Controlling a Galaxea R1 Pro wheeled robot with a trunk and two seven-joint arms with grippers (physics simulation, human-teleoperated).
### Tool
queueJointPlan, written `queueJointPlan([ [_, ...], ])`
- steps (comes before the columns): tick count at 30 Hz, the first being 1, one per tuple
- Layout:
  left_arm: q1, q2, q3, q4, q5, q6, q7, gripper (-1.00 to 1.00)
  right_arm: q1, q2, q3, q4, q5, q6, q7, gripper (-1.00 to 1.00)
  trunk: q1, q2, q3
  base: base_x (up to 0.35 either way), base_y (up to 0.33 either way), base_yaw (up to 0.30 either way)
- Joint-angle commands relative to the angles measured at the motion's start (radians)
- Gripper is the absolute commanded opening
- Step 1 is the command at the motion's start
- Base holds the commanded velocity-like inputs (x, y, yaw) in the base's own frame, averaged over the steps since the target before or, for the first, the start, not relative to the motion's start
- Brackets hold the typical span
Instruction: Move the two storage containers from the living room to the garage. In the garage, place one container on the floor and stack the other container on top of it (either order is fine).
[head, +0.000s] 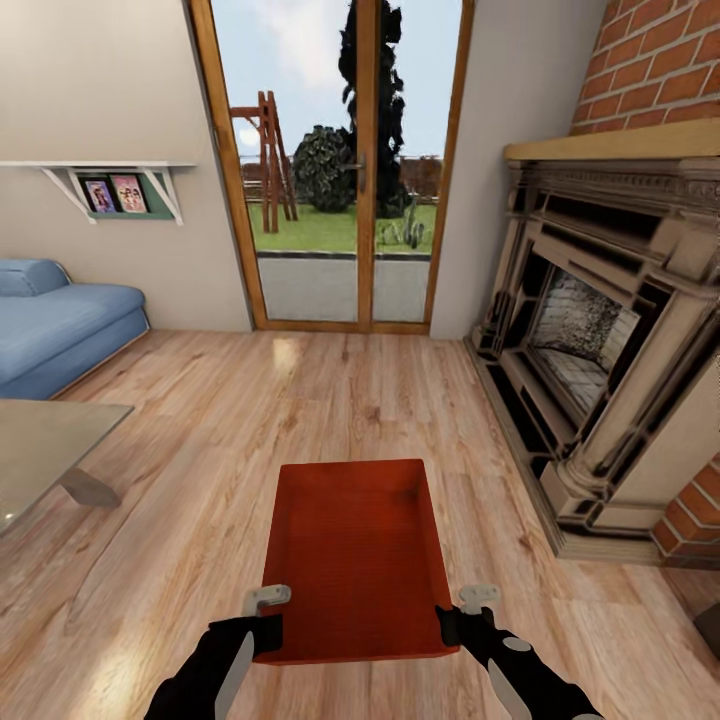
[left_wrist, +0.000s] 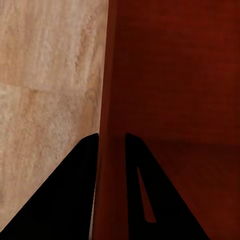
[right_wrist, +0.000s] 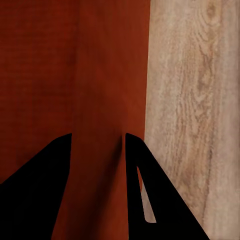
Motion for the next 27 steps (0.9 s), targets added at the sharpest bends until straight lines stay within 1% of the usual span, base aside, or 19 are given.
queueJointPlan([
  [1, 0.000, -0.002, 0.007, -0.004, -0.040, -0.008, 0.015, -1.00, 0.000, 0.005, -0.002, 0.002, -0.010, -0.002, 0.005, -1.00, -0.004, 0.007, 0.004, 0.000, 0.000, 0.044],
  [8, 0.000, -0.002, 0.007, -0.004, -0.040, -0.008, 0.015, -1.00, 0.000, 0.005, -0.002, 0.002, -0.010, -0.002, 0.004, -1.00, -0.031, 0.056, 0.037, 0.000, 0.000, 0.046],
  [27, 0.000, -0.002, 0.007, -0.004, -0.040, -0.008, 0.015, -1.00, 0.000, 0.005, -0.002, 0.002, -0.010, -0.001, 0.005, -1.00, -0.104, 0.189, 0.128, 0.000, 0.000, 0.002],
])
